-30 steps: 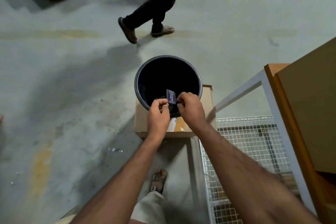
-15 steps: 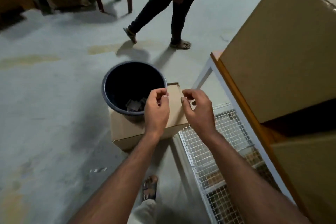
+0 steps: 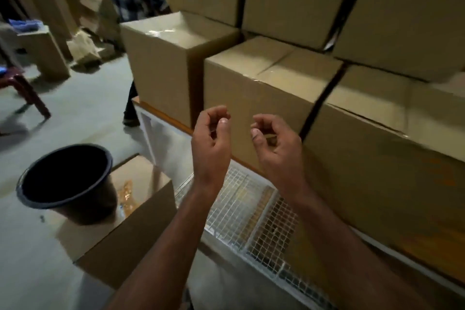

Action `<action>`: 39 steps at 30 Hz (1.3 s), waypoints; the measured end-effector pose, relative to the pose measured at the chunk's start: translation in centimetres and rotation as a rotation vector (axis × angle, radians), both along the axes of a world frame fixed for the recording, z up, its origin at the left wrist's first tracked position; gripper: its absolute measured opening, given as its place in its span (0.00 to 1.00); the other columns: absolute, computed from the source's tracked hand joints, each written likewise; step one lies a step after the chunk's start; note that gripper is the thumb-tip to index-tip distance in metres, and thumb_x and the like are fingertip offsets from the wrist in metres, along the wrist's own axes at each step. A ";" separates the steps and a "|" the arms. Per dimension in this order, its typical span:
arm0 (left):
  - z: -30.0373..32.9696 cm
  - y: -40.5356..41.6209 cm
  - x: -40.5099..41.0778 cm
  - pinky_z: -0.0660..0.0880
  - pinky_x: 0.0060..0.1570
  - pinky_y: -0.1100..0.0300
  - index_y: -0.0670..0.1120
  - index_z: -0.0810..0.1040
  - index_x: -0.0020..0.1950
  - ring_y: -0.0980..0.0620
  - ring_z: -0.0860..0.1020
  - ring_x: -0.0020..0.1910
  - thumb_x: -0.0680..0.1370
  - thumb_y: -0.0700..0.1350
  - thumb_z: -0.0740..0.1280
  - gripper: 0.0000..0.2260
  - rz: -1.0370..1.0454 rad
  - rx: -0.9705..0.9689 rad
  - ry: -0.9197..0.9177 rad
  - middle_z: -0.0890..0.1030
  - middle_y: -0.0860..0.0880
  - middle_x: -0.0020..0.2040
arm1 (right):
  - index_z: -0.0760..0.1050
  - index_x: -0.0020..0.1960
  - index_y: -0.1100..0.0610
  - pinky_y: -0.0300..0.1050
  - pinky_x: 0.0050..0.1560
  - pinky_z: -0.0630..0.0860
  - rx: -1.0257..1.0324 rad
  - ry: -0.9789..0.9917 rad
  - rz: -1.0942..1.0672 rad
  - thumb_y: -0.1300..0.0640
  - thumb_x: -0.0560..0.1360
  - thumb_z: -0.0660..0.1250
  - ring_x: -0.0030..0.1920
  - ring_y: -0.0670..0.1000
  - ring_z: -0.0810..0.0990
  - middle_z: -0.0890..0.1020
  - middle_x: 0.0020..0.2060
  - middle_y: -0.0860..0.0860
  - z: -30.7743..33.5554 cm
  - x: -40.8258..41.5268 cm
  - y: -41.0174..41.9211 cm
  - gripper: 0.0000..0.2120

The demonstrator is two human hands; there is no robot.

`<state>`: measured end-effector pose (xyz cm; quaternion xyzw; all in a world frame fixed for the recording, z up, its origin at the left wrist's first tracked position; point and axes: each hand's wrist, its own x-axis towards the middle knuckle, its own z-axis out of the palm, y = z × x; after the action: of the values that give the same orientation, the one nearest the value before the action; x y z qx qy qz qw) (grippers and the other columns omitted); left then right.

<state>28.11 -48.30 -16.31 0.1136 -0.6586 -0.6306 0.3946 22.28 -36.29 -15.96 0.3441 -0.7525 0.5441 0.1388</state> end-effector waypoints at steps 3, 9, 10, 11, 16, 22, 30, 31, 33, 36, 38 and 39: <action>1.4 8.3 0.8 0.76 0.53 0.63 0.45 0.76 0.62 0.55 0.80 0.55 0.83 0.39 0.61 0.10 -0.148 -0.052 0.047 0.81 0.49 0.55 | 0.78 0.59 0.56 0.38 0.47 0.79 -0.068 0.048 -0.138 0.60 0.79 0.67 0.48 0.46 0.81 0.82 0.48 0.48 1.6 1.9 9.2 0.09; 4.2 22.6 1.5 0.74 0.47 0.64 0.44 0.77 0.59 0.58 0.79 0.48 0.82 0.36 0.62 0.08 -0.413 -0.082 0.092 0.81 0.50 0.50 | 0.77 0.59 0.57 0.38 0.48 0.79 -0.122 0.108 -0.395 0.61 0.79 0.67 0.49 0.45 0.81 0.81 0.48 0.46 3.2 5.2 25.8 0.09; 4.6 24.7 1.6 0.74 0.47 0.65 0.44 0.77 0.59 0.58 0.78 0.47 0.82 0.36 0.62 0.08 -0.472 -0.102 0.086 0.80 0.50 0.50 | 0.77 0.59 0.56 0.38 0.47 0.79 -0.123 0.109 -0.434 0.61 0.80 0.67 0.49 0.45 0.81 0.81 0.48 0.45 3.4 5.7 28.2 0.09; 5.0 26.8 1.7 0.75 0.46 0.66 0.43 0.77 0.59 0.59 0.78 0.47 0.83 0.36 0.62 0.08 -0.537 -0.123 0.075 0.80 0.50 0.50 | 0.77 0.60 0.56 0.37 0.47 0.80 -0.125 0.112 -0.475 0.61 0.80 0.67 0.50 0.45 0.81 0.81 0.49 0.44 3.7 6.2 30.4 0.09; 6.1 35.8 0.6 0.78 0.45 0.60 0.47 0.76 0.62 0.53 0.80 0.48 0.83 0.45 0.63 0.09 -0.815 -0.261 0.019 0.81 0.50 0.52 | 0.77 0.60 0.58 0.35 0.43 0.78 -0.151 0.142 -0.696 0.61 0.80 0.66 0.46 0.45 0.81 0.81 0.49 0.49 4.0 8.2 40.0 0.09; 6.0 44.5 -2.9 0.78 0.46 0.63 0.55 0.73 0.68 0.59 0.78 0.53 0.83 0.52 0.63 0.14 -1.101 -0.524 -0.095 0.78 0.57 0.57 | 0.79 0.54 0.58 0.34 0.37 0.77 -0.120 0.145 -0.975 0.63 0.80 0.65 0.41 0.46 0.81 0.82 0.44 0.49 4.0 9.9 49.5 0.06; 6.2 55.0 -6.9 0.74 0.46 0.65 0.53 0.73 0.68 0.62 0.76 0.53 0.83 0.51 0.63 0.13 -1.262 -0.546 -0.063 0.76 0.59 0.55 | 0.81 0.53 0.57 0.25 0.41 0.71 -0.074 0.076 -1.286 0.62 0.79 0.67 0.44 0.37 0.80 0.82 0.43 0.46 4.5 9.3 58.2 0.05; 6.2 56.4 -7.1 0.75 0.48 0.64 0.52 0.73 0.68 0.60 0.76 0.54 0.83 0.50 0.63 0.14 -1.277 -0.556 -0.060 0.77 0.57 0.56 | 0.81 0.53 0.57 0.25 0.41 0.70 -0.069 0.077 -1.316 0.62 0.79 0.67 0.44 0.36 0.79 0.82 0.43 0.46 4.5 9.2 59.2 0.05; 6.0 59.2 -7.4 0.76 0.50 0.61 0.51 0.73 0.69 0.58 0.76 0.55 0.83 0.50 0.63 0.14 -1.320 -0.573 -0.050 0.77 0.54 0.58 | 0.81 0.52 0.58 0.25 0.42 0.70 -0.058 0.078 -1.372 0.62 0.78 0.68 0.44 0.35 0.79 0.82 0.43 0.46 4.2 8.9 61.3 0.05; 5.7 63.1 -8.5 0.75 0.50 0.62 0.51 0.73 0.69 0.58 0.75 0.55 0.83 0.50 0.63 0.14 -1.377 -0.570 -0.062 0.77 0.54 0.58 | 0.81 0.52 0.57 0.25 0.43 0.71 -0.045 0.076 -1.441 0.61 0.78 0.68 0.46 0.37 0.80 0.83 0.43 0.46 3.6 8.4 65.0 0.05; 5.3 65.9 -9.5 0.74 0.48 0.64 0.51 0.73 0.68 0.60 0.75 0.54 0.83 0.49 0.63 0.14 -1.410 -0.560 -0.075 0.76 0.56 0.56 | 0.80 0.50 0.55 0.27 0.44 0.72 -0.046 0.085 -1.481 0.61 0.78 0.68 0.45 0.38 0.80 0.82 0.43 0.45 2.9 8.1 67.8 0.04; 5.1 67.3 -10.0 0.74 0.47 0.64 0.51 0.73 0.68 0.60 0.75 0.54 0.83 0.49 0.63 0.14 -1.417 -0.554 -0.082 0.76 0.56 0.55 | 0.79 0.50 0.53 0.28 0.44 0.73 -0.053 0.092 -1.498 0.62 0.77 0.68 0.45 0.38 0.80 0.82 0.42 0.44 2.6 7.9 69.3 0.05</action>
<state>18.11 19.00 -11.22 -0.4161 -0.7224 -0.5401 -0.1154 30.16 32.98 -13.37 -0.2411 -0.7654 0.3069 0.5117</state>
